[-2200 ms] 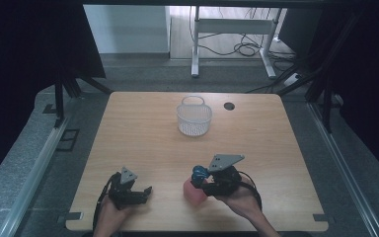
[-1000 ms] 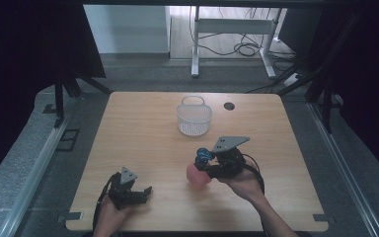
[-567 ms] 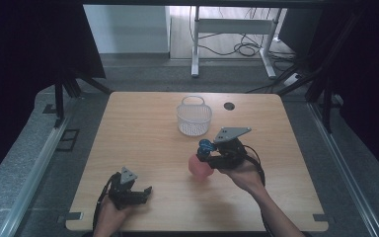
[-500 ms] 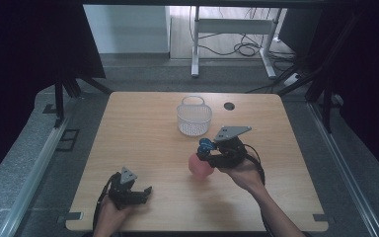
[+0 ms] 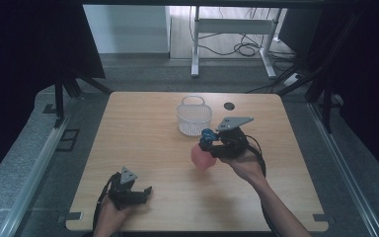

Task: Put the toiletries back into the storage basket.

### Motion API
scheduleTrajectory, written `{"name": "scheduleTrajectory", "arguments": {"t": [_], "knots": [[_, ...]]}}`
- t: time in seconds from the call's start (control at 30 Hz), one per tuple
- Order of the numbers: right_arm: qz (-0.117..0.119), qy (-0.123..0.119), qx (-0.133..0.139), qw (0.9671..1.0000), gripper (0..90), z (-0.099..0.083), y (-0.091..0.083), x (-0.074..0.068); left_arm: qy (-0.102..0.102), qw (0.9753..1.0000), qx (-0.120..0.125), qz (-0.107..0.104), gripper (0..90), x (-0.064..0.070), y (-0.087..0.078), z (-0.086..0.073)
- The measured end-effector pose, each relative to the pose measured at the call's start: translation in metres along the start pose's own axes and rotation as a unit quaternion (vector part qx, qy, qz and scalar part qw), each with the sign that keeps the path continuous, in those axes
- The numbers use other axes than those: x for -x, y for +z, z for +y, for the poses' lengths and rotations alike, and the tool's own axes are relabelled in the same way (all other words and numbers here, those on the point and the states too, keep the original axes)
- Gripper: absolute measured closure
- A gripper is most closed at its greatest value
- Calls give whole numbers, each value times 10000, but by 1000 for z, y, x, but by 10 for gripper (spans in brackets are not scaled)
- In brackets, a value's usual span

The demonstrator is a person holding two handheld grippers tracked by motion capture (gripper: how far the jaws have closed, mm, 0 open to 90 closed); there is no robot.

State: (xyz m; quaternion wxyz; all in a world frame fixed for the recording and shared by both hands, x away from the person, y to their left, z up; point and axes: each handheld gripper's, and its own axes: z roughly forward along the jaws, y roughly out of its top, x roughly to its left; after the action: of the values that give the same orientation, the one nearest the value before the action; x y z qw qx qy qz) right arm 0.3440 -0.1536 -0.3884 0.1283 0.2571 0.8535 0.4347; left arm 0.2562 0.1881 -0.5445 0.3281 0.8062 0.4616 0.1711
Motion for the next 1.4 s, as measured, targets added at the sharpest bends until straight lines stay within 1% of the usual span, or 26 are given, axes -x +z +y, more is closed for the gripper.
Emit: {"name": "scheduleTrajectory", "arguments": {"t": [0.23,0.37,0.47,0.93,1.13,1.4], "knots": [[-116,-18,29,9999,525,12,-1,8,1,10000,-2,0,107,0,0,0],[-122,-17,31,9999,525,20,2,12,1,10000,-4,0,106,0,0,0],[-158,-31,-16,9999,525,26,7,15,0,10000,-2,-1,107,0,0,0],[-266,74,-42,9996,525,41,18,27,15,10000,-16,2,107,0,0,0],[-332,102,-13,9994,525,47,20,35,17,10000,-12,4,107,0,0,0],[-378,94,13,9992,525,59,21,40,10,10000,-5,3,107,0,0,0]]}}
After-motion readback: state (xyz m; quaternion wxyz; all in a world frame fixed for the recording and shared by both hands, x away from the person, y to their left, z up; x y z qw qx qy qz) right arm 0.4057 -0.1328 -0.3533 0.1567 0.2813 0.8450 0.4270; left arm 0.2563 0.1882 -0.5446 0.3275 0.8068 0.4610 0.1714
